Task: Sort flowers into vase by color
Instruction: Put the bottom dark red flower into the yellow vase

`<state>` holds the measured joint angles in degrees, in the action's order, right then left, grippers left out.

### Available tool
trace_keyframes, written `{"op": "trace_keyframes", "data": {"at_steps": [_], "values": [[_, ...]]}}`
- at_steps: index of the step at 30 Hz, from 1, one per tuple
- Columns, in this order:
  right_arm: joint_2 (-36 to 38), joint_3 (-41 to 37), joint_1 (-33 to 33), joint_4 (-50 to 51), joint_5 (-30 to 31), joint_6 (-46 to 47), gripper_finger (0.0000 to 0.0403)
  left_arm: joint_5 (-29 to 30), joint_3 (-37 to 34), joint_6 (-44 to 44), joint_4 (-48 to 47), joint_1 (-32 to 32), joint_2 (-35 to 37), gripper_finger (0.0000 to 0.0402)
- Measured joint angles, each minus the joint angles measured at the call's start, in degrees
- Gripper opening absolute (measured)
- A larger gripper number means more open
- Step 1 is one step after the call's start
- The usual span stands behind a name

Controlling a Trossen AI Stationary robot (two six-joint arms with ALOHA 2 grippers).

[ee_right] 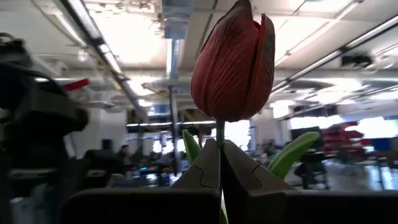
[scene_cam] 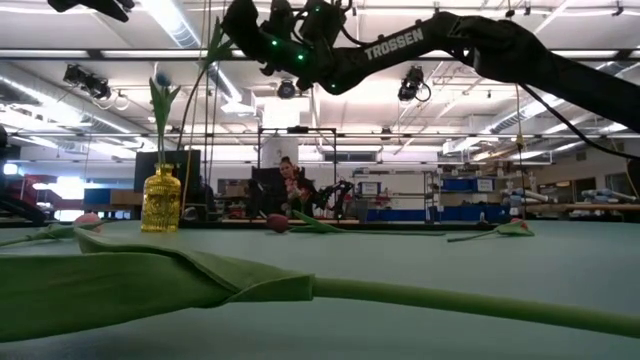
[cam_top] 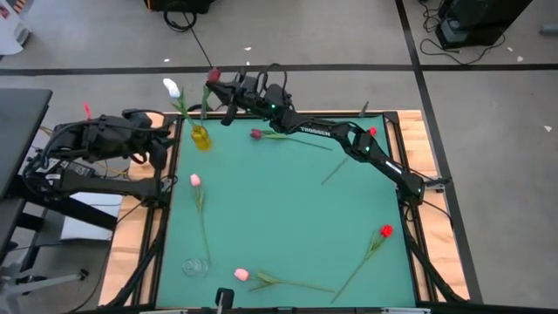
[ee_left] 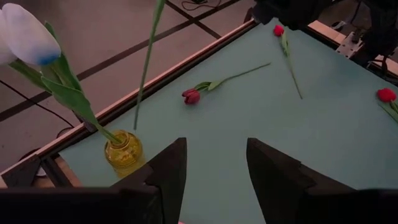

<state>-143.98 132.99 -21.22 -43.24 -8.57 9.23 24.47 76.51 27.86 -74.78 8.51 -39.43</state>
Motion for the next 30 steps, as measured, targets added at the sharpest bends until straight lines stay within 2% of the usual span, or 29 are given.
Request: {"op": "trace_keyframes", "data": {"at_steps": [3, 5, 23, 30], "values": [[-0.1, 0.0, 0.5, -0.9, 4.8, -2.2, 0.0006, 0.0, 0.0, 0.0, 0.0, 0.0, -0.5, 0.0171], [-0.2, 0.0, 0.5, -0.8, 5.8, -3.0, 0.0006, 0.0, 0.0, 0.0, 0.0, 0.0, -1.0, 0.0171], [-0.3, 0.0, 0.6, -4.8, 4.0, -4.9, 0.0006, -0.7, 0.0, 1.1, 0.4, 0.0, -4.5, 0.0171], [-0.3, 0.0, 0.3, -7.6, 0.9, -4.5, 0.0006, -0.7, 0.0, 2.5, 0.9, 0.0, -4.4, 0.0171]]}}
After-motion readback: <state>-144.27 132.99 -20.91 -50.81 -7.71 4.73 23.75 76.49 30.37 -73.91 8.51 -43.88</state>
